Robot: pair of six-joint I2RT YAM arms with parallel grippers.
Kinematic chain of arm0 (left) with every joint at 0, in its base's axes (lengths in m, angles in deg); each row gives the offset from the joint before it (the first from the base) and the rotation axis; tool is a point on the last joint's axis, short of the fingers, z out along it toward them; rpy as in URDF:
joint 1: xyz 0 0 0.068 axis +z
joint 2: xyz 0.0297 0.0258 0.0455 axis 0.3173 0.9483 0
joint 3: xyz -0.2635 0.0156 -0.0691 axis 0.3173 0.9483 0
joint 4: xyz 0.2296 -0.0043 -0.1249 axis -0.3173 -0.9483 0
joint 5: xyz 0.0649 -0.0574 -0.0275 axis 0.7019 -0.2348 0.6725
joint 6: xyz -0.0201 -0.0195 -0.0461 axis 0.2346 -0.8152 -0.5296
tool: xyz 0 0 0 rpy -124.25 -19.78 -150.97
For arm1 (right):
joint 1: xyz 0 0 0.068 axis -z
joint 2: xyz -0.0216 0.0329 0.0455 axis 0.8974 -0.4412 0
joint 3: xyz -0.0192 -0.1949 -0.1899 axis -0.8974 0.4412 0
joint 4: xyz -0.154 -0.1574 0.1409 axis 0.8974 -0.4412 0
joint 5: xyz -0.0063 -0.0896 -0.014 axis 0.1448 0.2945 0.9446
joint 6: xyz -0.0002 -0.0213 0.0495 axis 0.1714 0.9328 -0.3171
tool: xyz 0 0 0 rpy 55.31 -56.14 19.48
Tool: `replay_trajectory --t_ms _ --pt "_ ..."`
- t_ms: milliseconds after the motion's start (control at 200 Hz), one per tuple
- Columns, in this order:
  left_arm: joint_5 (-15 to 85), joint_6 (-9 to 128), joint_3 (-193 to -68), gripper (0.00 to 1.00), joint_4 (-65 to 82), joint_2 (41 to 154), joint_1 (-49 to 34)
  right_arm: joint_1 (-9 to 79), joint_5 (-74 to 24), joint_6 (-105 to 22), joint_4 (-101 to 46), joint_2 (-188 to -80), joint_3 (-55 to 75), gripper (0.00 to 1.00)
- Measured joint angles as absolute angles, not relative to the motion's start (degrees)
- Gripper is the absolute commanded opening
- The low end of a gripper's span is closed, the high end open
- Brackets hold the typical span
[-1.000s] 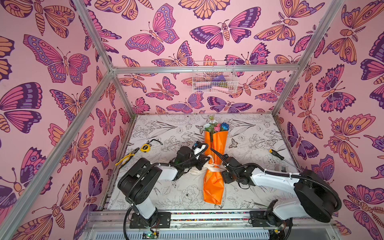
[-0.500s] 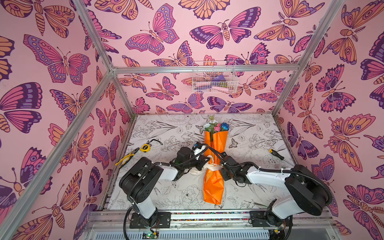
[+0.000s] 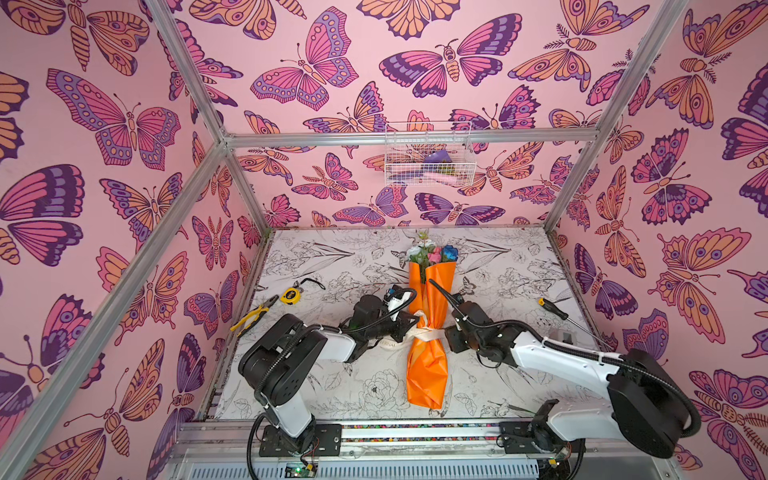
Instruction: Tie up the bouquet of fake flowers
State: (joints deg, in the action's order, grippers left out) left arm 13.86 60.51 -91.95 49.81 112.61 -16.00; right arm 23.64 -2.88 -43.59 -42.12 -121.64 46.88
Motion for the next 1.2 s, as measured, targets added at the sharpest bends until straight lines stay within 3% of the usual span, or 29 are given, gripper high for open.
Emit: replay_trajectory --t_ms 210,350,556,856,1202 --pt "13.86 60.86 -91.76 0.00 49.72 112.61 -16.00 39.86 -12.46 -45.33 -48.16 -122.92 43.19 0.71" --pt "13.88 61.36 -91.76 0.00 49.67 112.61 -16.00 43.83 -17.13 -44.70 -50.65 -128.69 41.77 0.72" --pt "13.88 61.89 -91.76 0.00 49.48 112.58 -16.00 44.18 -22.05 -43.41 -51.68 -135.93 39.32 0.71" --pt "13.88 62.00 -91.76 0.00 49.46 112.58 -16.00 43.75 -28.30 -43.26 -49.23 -136.28 39.82 0.67" --pt "13.90 62.11 -91.71 0.00 49.30 112.30 -16.03 34.68 -22.18 -47.24 -52.73 -131.43 43.78 0.62"
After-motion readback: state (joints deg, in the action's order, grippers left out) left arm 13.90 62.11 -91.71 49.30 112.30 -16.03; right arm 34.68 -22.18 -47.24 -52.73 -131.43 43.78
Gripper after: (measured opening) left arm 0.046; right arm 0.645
